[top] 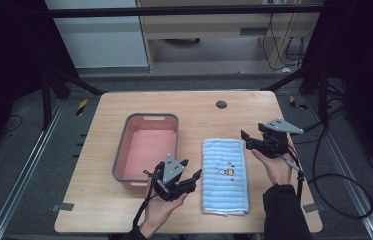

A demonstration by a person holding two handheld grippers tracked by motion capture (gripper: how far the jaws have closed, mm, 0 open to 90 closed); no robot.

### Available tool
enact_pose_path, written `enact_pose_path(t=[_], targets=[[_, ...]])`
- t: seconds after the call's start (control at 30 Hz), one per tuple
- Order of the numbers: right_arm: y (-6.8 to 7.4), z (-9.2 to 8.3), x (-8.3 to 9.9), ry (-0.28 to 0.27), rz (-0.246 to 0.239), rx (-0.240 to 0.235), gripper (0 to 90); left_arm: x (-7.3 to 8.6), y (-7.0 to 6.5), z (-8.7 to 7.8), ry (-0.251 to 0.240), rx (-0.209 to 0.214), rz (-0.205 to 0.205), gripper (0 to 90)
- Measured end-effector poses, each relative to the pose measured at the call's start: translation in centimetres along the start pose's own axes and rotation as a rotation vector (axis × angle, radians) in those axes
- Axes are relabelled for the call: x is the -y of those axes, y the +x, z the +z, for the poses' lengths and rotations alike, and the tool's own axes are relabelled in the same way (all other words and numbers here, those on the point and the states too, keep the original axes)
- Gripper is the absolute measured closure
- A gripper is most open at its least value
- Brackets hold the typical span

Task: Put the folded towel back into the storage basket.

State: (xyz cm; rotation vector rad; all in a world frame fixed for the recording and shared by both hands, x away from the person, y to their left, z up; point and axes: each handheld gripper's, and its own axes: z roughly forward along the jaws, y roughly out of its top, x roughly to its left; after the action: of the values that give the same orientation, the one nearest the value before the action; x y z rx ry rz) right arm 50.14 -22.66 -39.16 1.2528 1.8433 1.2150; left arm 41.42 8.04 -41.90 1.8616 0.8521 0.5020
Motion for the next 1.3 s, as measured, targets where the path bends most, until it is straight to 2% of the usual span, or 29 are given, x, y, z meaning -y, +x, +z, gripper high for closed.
enact_pose_path(t=[0.33, 0.77, 1.07, 1.3], targets=[[-0.3, 1.5, 1.5, 0.040, 0.008, 0.008, 31.2, 1.4, -1.1, 1.3, 0.055, 0.029, 0.006, 45.1], [-0.6, 3.0, 3.0, 0.079, 0.001, 0.008, 32.1, 3.4, -1.8, 2.7, 0.109, 0.039, 0.014, 46.5], [-0.3, 4.1, 4.1, 0.116, -0.003, -0.003, 34.7, 4.6, -2.3, 3.4, 0.145, 0.038, 0.019, 47.0], [-0.2, 4.9, 5.0, 0.145, -0.007, -0.001, 35.7, 5.7, -2.7, 4.0, 0.176, 0.047, 0.008, 47.3]])
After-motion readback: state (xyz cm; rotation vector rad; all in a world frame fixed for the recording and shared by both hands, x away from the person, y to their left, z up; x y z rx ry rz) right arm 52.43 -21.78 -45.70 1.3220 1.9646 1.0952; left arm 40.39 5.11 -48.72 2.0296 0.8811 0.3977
